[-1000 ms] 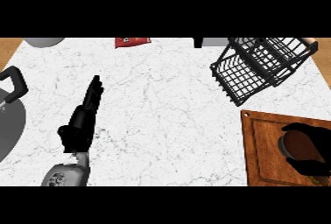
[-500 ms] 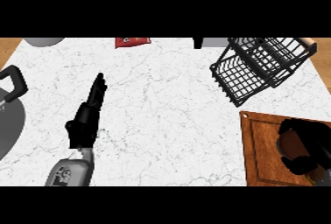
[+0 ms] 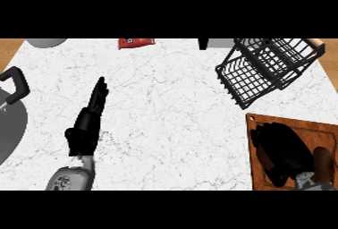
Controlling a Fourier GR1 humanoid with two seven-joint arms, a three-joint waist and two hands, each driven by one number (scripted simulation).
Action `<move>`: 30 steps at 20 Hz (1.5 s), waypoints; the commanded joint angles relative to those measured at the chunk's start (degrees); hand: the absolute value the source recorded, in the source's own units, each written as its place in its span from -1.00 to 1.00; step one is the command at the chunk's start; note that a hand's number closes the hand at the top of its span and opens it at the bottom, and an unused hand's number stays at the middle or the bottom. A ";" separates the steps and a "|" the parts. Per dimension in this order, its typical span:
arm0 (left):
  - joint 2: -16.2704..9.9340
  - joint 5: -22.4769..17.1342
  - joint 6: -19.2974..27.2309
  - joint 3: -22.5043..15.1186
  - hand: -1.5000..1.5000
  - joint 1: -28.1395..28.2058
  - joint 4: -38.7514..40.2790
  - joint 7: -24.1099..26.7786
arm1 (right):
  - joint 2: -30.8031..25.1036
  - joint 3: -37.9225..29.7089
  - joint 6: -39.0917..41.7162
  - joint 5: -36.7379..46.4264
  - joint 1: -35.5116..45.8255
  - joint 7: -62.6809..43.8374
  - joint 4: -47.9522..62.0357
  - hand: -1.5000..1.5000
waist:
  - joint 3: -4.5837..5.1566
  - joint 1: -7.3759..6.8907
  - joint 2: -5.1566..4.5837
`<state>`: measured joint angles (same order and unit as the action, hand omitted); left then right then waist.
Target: Pick the cupcake from the cutting board and place it in the tiered basket
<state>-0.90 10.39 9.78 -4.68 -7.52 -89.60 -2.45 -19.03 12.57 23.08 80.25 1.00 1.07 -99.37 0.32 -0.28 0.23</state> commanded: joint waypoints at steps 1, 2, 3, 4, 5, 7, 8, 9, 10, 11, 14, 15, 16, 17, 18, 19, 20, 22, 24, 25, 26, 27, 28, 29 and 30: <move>0.71 0.19 -0.06 -1.68 0.00 3.83 -4.19 -0.49 | 0.07 -1.08 5.55 -0.13 2.06 -1.61 -7.55 1.00 | -0.30 0.24 -0.10; -0.85 -1.29 -0.63 2.32 0.00 -1.55 1.18 -0.12 | 1.22 0.15 6.21 -0.06 -2.08 -3.37 -12.71 1.00 | -0.29 0.71 -0.13; -3.33 -3.40 -2.99 4.94 0.00 -4.51 1.28 -1.46 | 0.86 -2.33 6.12 -0.68 2.47 -2.90 -10.33 1.00 | -0.29 0.55 -0.19; -0.74 -0.76 -0.55 1.39 0.00 -0.72 -0.50 -1.19 | 1.65 -2.77 11.36 -1.81 3.41 -4.92 -16.57 1.00 | -0.27 0.59 -0.05; 0.75 0.75 0.78 -0.10 0.00 -1.33 0.40 -0.99 | 2.22 -3.36 11.07 -2.32 2.89 -5.37 -18.75 1.00 | -0.28 0.78 -0.05; 0.83 0.91 1.26 0.17 0.00 1.00 1.32 1.43 | 0.05 -9.37 13.40 -5.84 4.84 -3.75 -21.37 1.00 | -0.28 0.74 -0.09; -1.52 -1.16 -1.27 2.04 0.00 -1.53 -0.75 -2.97 | 1.97 -9.28 16.49 -6.18 7.40 -6.20 -23.69 1.00 | -0.27 0.59 -0.04; -0.31 -0.40 -0.22 1.07 0.00 -0.19 -0.04 -0.85 | 1.17 -12.34 20.16 -8.80 10.34 -5.90 -26.90 1.00 | -0.23 0.74 0.03; -1.12 -1.50 -1.07 2.56 0.00 -3.09 1.09 -1.05 | 0.56 -15.04 22.09 -10.49 12.03 -5.78 -27.74 1.00 | -0.24 0.88 -0.05; -1.30 -1.33 -1.11 2.18 0.00 0.75 0.50 2.01 | -0.09 -16.69 26.24 -12.34 11.79 -6.14 -32.42 1.00 | -0.22 0.97 0.10; -0.57 0.20 -0.41 0.70 0.00 2.57 1.42 3.55 | 2.15 -23.77 34.84 -18.55 20.14 -9.26 -33.80 1.00 | -0.20 0.69 0.07; -0.83 -0.53 -0.85 1.64 0.00 -0.96 1.27 -0.35 | 0.91 -26.72 34.79 -20.06 21.75 -8.21 -30.12 1.00 | -0.27 0.48 -0.12; -1.53 -1.44 -1.35 2.51 0.00 -1.33 -0.54 -0.86 | 1.94 -26.28 40.22 -20.62 24.12 -11.67 -34.80 1.00 | -0.24 0.56 0.03; -0.48 0.05 -0.44 1.28 0.00 -2.05 0.99 -1.62 | 1.07 -27.21 40.70 -20.72 29.10 -12.73 -29.00 1.00 | -0.25 0.25 -0.13; 0.28 -0.52 -0.43 0.75 0.00 -0.06 0.25 -0.07 | -1.87 -33.46 42.06 -23.88 33.10 -10.73 -27.13 1.00 | -0.23 0.30 -0.02; -1.46 -1.36 -1.62 2.31 0.00 -1.05 0.20 -0.71 | 0.36 -31.97 43.65 -23.28 36.04 -14.64 -25.75 1.00 | -0.22 0.12 -0.06; -0.14 -0.68 -0.92 1.01 0.00 -0.21 0.55 0.44 | -2.49 -36.41 43.62 -26.08 37.07 -11.81 -23.26 1.00 | -0.25 0.31 -0.06; 0.84 0.82 1.92 -0.11 0.00 -2.55 3.52 1.22 | 3.66 -34.21 44.20 -26.00 42.97 -17.84 -20.45 1.00 | -0.21 0.25 -0.11; 0.43 0.33 -0.59 -0.75 0.00 1.29 0.57 1.46 | 8.96 -36.38 44.69 -27.85 43.70 -20.91 -19.41 1.00 | -0.22 0.01 0.05; -0.82 -0.70 -0.42 2.13 0.00 -1.30 1.72 0.31 | 11.09 -37.29 47.47 -29.17 45.51 -23.49 -20.74 1.00 | -0.21 0.43 0.13; -0.08 -0.49 -0.78 0.06 0.00 0.69 -2.41 -1.30 | 10.36 -39.09 44.02 -29.56 47.00 -22.70 -16.32 1.00 | -0.26 -0.14 0.07; 0.84 1.37 2.89 -1.68 0.00 -2.73 1.65 -0.86 | 7.31 -41.38 44.78 -30.77 50.08 -22.30 -12.20 1.00 | -0.26 0.37 -0.09; -0.88 -1.15 -0.24 2.41 0.00 -2.28 2.07 0.10 | 10.95 -35.98 45.72 -28.47 52.90 -28.41 -15.40 1.00 | -0.23 0.14 -0.04; 0.18 0.20 0.14 -0.42 0.00 0.48 -1.79 -1.38 | 6.63 -35.13 40.74 -27.87 51.47 -24.42 -9.40 1.00 | -0.28 -0.25 -0.16; -1.60 -2.41 -1.53 3.65 0.00 -4.02 3.37 0.05 | 5.85 -34.97 38.77 -28.48 50.19 -23.31 -9.18 1.00 | -0.28 0.11 -0.26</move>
<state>-1.33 9.77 9.56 -3.54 -8.98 -88.66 -2.75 -11.93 -23.31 63.25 52.28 48.13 -20.80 -114.08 0.08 -0.18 0.16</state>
